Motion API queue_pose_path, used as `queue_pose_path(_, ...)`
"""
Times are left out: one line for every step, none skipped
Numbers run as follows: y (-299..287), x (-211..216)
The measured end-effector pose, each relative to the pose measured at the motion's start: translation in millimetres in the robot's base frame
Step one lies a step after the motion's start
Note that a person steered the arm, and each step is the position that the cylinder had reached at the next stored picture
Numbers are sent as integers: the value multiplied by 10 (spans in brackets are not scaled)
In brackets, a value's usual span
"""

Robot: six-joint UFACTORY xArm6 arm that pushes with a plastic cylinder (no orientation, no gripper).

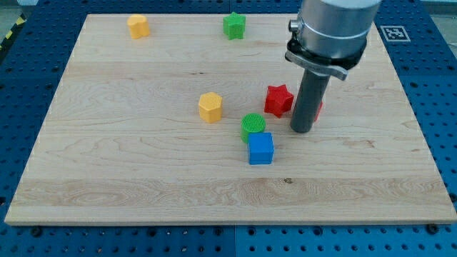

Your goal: Push the red circle closer to the yellow hexagon

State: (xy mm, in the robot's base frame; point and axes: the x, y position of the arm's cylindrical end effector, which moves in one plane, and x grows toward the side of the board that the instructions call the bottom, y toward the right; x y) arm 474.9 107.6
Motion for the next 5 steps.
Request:
queue_pose_path(237, -46)
queue_pose_path(241, -428)
queue_pose_path(509, -593)
queue_pose_path(737, -645)
queue_pose_path(768, -867)
